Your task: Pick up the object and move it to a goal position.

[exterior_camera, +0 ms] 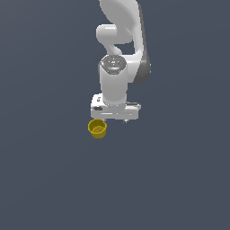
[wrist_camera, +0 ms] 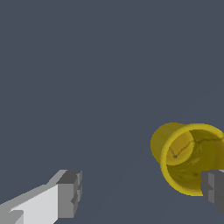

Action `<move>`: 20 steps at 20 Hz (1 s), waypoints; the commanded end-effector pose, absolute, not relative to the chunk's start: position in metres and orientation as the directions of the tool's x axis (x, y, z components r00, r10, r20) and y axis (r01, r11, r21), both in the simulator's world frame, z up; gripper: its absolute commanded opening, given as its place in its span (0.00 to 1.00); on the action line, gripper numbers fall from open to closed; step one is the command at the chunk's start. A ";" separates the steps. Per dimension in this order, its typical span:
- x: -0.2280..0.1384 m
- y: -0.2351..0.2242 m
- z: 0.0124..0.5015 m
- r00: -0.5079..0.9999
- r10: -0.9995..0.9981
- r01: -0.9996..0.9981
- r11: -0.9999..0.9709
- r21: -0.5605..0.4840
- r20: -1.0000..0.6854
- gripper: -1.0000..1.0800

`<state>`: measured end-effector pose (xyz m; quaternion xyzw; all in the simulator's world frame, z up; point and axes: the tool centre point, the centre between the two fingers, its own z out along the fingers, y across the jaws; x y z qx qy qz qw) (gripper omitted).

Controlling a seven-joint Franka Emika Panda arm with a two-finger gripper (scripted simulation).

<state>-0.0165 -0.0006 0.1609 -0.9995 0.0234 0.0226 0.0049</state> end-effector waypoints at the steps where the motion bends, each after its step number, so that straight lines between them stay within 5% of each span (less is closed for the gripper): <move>1: -0.017 -0.001 0.161 0.998 -0.046 -0.047 -0.999 -0.009 -0.045 0.62; 20: -0.021 -0.009 0.158 1.000 -0.019 -0.019 -1.000 0.003 -0.025 0.62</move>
